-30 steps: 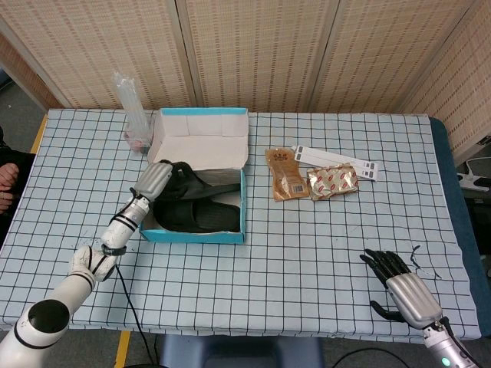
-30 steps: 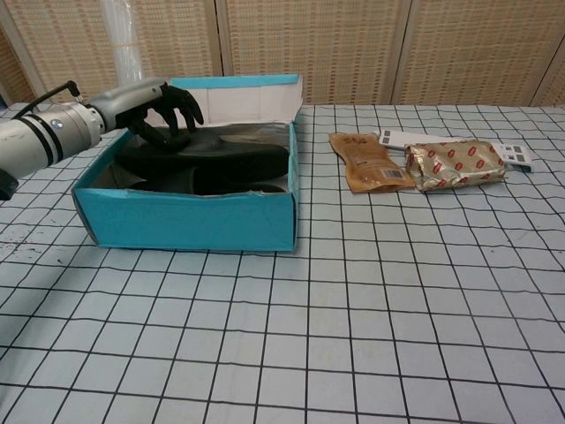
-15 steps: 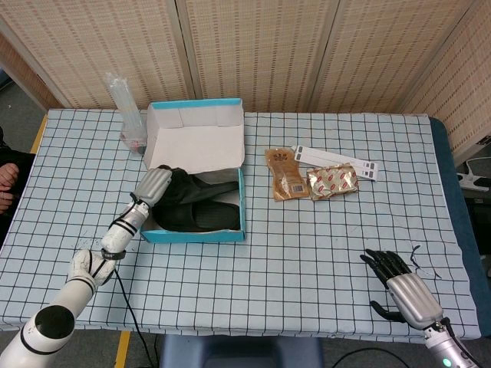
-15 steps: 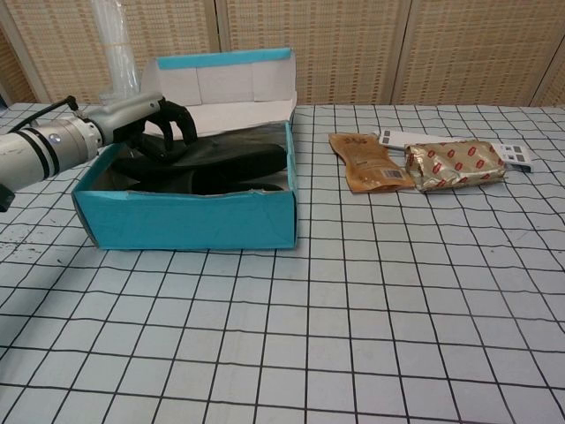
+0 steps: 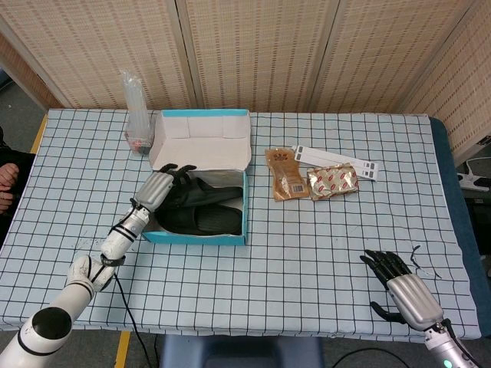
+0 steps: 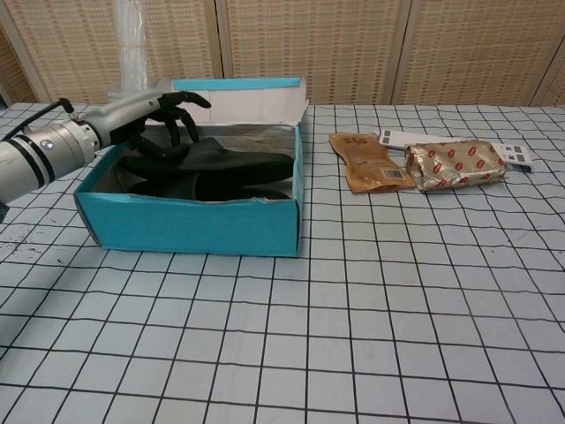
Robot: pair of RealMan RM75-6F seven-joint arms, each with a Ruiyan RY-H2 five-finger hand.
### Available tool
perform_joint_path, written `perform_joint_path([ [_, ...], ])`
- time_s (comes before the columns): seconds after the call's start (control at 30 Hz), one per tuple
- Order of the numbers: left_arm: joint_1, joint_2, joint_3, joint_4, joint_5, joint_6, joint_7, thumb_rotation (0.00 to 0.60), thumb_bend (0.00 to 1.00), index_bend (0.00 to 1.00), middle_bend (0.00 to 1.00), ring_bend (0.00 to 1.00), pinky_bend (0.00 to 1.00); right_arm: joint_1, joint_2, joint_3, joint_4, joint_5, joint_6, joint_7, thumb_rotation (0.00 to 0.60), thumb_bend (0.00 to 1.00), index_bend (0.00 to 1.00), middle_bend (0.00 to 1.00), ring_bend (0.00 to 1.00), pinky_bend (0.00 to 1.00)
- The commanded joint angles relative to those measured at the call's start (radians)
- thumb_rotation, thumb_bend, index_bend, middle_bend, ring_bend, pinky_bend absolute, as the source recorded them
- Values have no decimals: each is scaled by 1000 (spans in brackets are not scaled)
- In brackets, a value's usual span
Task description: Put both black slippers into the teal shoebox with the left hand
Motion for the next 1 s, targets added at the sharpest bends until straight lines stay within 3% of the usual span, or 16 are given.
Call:
perform_joint_path([
  [0.03,5,6,-25,-9,-14,39,-23,600,413,0,34,0,60,-1,1,-1,0,-2,3,0,600,217,0,0,0,0],
  [0.37,13,29,-67,-28,-22,190,-79,600,404,0,0,0,24,-1,-2,-1,-1,-3,-1,-8,600,217,0,0,0,0],
  [0.47,55,70,-66,-100,-17,268,-63,600,404,0,0,0,23,0,-3,-3,-1,-7,-1,-8,600,217,0,0,0,0],
  [0.53,114,125,-49,-207,-8,327,-25,600,405,0,0,0,23,1,-5,-3,1,-11,0,-9,600,217,0,0,0,0],
  [0.6,183,196,-17,-341,4,377,59,600,405,0,0,0,23,1,-7,-3,3,-12,0,-11,600,217,0,0,0,0],
  [0.7,314,365,63,-643,12,432,283,600,405,0,0,0,22,-3,-14,3,6,-6,6,-34,600,217,0,0,0,0],
  [0.8,473,519,132,-926,-7,555,587,600,404,0,0,0,18,-22,-35,26,14,31,29,-116,600,217,0,0,0,0],
  [0.93,654,592,173,-1077,-100,689,896,600,404,0,0,0,13,-48,-62,60,14,86,68,-216,600,217,0,0,0,0],
  [1.0,711,596,178,-1093,-126,730,940,600,404,0,0,0,6,-58,-70,73,13,105,85,-249,600,217,0,0,0,0],
])
